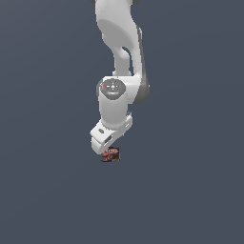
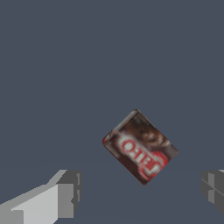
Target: Pick up the object and move it to a goal position.
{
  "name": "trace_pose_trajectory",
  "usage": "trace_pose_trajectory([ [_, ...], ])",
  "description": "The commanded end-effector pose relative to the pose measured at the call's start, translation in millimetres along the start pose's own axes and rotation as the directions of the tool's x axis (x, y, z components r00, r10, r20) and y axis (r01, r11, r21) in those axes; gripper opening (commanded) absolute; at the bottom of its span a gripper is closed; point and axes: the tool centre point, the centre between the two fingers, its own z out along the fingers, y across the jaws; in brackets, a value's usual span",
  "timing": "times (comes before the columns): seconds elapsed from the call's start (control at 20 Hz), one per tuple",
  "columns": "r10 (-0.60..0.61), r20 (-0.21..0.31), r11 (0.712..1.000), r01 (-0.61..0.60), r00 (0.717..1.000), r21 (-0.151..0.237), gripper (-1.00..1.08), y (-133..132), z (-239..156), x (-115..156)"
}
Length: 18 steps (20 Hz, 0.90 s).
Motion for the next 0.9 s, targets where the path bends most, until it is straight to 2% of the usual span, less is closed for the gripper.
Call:
trace_pose_trajectory([
  [0.0, -0.067, 0.000, 0.998, 0.067, 0.998, 0.002, 1.00, 2, 5, 0],
  [0.4, -0.271, -0.006, 0.962, 0.271, 0.962, 0.010, 1.00, 8, 20, -2],
  [0.6, -0.369, -0.011, 0.929, 0.369, 0.929, 0.013, 1.00, 12, 27, -2],
  [0.85, -0.485, -0.018, 0.874, 0.485, 0.874, 0.015, 1.00, 15, 36, -3],
])
